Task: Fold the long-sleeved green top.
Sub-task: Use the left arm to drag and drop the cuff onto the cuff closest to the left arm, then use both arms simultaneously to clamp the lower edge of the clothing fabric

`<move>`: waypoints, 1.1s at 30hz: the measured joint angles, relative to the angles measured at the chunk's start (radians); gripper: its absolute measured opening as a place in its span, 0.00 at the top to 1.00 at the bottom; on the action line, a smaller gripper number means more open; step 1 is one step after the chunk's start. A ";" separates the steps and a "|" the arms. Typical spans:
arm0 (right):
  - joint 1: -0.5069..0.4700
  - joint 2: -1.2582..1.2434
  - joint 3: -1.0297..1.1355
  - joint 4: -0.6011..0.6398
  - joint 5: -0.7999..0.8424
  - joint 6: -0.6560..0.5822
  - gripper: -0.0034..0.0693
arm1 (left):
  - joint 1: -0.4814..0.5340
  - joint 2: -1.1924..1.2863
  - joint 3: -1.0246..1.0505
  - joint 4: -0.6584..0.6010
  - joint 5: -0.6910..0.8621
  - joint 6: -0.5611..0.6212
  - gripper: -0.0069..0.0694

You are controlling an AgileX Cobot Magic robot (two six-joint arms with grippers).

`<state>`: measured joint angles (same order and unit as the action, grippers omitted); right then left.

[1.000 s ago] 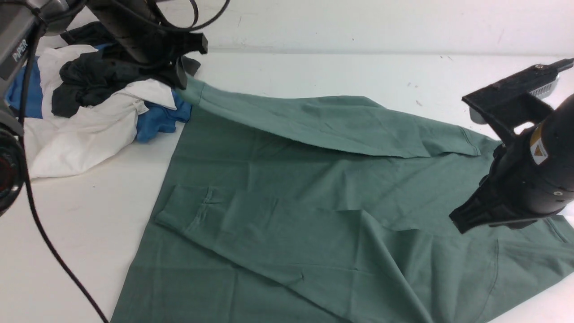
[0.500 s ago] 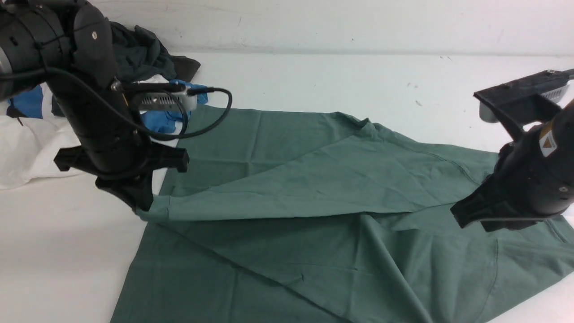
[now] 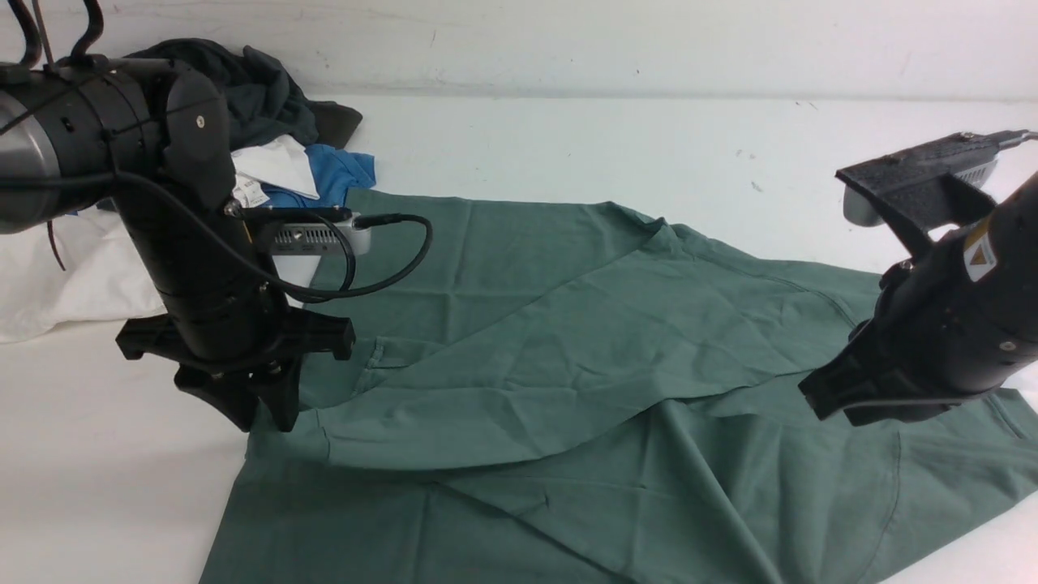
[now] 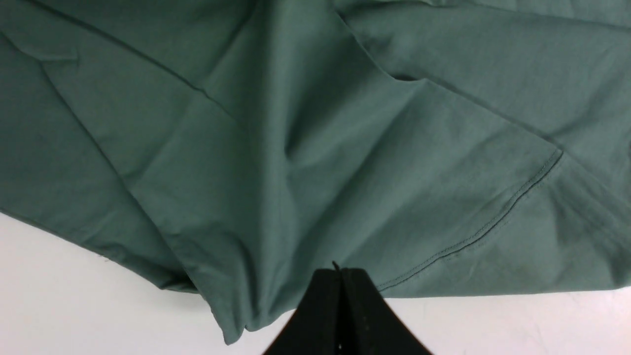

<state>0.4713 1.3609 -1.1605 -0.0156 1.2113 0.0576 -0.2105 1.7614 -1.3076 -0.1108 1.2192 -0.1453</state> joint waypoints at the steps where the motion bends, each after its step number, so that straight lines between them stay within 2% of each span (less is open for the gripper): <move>1: 0.000 0.000 0.000 0.000 0.000 0.000 0.97 | 0.000 -0.001 0.003 0.000 0.000 0.000 0.56; 2: 0.000 -0.001 0.000 -0.001 0.001 -0.001 0.97 | 0.000 -0.017 0.043 0.006 -0.007 0.000 0.49; 5: 0.000 -0.001 0.000 -0.001 0.002 -0.001 0.97 | 0.000 -0.042 0.108 0.016 -0.012 0.000 0.45; 7: 0.000 -0.001 0.000 -0.001 0.002 -0.001 0.97 | 0.000 -0.097 0.243 0.050 -0.014 -0.025 0.42; 13: 0.000 -0.001 0.000 0.006 0.002 -0.007 0.97 | 0.000 -0.134 0.422 0.078 -0.098 -0.084 0.42; 24: -0.001 -0.001 0.000 0.016 -0.021 -0.038 0.97 | 0.000 -0.134 0.513 0.062 -0.314 -0.096 0.41; 31: -0.001 -0.001 0.000 0.016 -0.024 -0.045 0.97 | 0.000 -0.113 0.545 0.058 -0.340 -0.095 0.42; 33: -0.001 -0.001 0.000 0.022 -0.025 -0.045 0.97 | 0.000 -0.109 0.544 0.051 -0.340 -0.093 0.46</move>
<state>0.4703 1.3597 -1.1605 0.0062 1.1863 0.0123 -0.2105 1.6522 -0.7635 -0.0601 0.8792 -0.2383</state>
